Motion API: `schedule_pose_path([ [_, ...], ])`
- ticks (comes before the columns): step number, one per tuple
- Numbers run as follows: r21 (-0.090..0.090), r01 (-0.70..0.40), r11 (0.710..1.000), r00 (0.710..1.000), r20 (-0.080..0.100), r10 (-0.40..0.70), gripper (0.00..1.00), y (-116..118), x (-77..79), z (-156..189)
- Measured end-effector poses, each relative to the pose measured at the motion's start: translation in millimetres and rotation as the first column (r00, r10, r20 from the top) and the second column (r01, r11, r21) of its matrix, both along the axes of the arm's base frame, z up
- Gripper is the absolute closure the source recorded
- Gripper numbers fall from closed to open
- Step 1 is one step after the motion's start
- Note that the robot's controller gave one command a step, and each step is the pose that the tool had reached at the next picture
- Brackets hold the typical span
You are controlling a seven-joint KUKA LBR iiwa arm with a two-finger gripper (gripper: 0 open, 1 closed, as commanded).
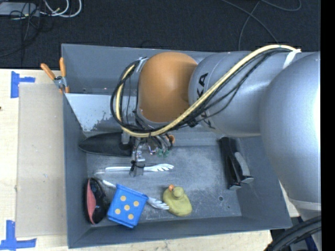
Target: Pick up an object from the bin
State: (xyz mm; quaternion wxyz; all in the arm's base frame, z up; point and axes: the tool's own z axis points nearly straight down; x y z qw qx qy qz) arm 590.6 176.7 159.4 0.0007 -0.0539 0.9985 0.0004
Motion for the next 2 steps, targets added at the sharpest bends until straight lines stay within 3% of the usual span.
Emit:
schedule_pose_path([
  [1, 0.003, 0.015, 1.0, 1.0, 0.012, -0.015, 0.0, 25.6, 29.4, 2.3],
  [2, 0.001, 0.039, 0.999, 0.999, -0.007, -0.039, 0.0, 71.0, 24.6, -35.6],
])
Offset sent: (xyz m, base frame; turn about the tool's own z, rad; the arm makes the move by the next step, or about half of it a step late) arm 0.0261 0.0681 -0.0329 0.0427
